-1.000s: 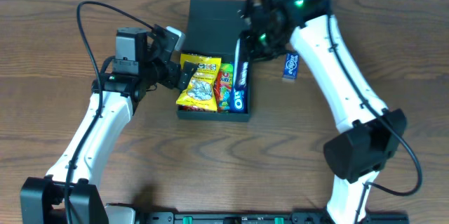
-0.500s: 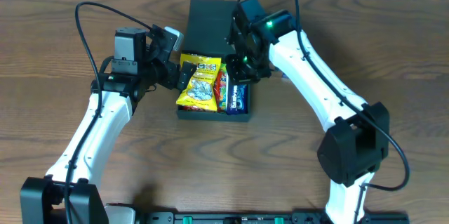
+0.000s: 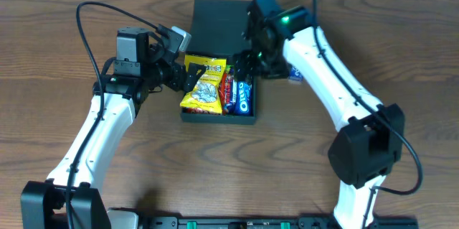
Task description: Pack container
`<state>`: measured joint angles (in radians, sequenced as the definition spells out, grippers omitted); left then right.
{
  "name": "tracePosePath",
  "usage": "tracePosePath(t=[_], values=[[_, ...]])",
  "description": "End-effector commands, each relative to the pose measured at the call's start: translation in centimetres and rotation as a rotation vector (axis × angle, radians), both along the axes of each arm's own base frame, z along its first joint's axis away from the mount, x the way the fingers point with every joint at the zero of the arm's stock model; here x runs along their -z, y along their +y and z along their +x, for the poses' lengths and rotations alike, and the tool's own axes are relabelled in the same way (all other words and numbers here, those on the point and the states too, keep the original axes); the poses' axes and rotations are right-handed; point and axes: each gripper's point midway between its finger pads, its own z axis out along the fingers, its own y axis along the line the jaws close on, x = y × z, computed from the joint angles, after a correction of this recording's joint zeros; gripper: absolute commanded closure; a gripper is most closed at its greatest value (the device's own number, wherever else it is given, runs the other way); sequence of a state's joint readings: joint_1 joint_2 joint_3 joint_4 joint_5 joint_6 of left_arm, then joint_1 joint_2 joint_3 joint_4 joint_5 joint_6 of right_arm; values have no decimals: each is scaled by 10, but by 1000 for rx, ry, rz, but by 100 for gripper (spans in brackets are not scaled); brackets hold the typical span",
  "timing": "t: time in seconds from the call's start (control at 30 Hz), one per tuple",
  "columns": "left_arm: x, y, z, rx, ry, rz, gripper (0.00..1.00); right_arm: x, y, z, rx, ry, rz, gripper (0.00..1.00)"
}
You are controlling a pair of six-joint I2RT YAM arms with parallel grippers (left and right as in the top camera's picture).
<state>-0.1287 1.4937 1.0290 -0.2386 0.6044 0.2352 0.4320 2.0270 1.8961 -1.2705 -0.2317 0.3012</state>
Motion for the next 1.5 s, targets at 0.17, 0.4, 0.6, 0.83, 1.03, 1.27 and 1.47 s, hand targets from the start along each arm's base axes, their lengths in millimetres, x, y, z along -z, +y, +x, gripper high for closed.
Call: tracePosePath(t=[0.17,0.4,0.6,0.83,1.03,1.27,1.47], values=[[10,-21,-11,79,56,-22,94,-30,-44,36,123,-97,11,12],[53,-28,-7,45,112,120,94,-30,-63,42,157,-94,10,14],[84,-28,0,30,162,146,94,-29,-61,41,125,-100,6,14],[118,-29,-2,33,239,155,94,-30,-61,42,126,-104,7,13],[66,-47,12,42,160,20,94,-30,-61,43,126,-107,8,13],[-8,-17,9,-76,34,126,94,-30,-61,43,126,-107,8,13],[28,0,-46,-7,236,260,94,-31,-60,45,127,-118,12,12]])
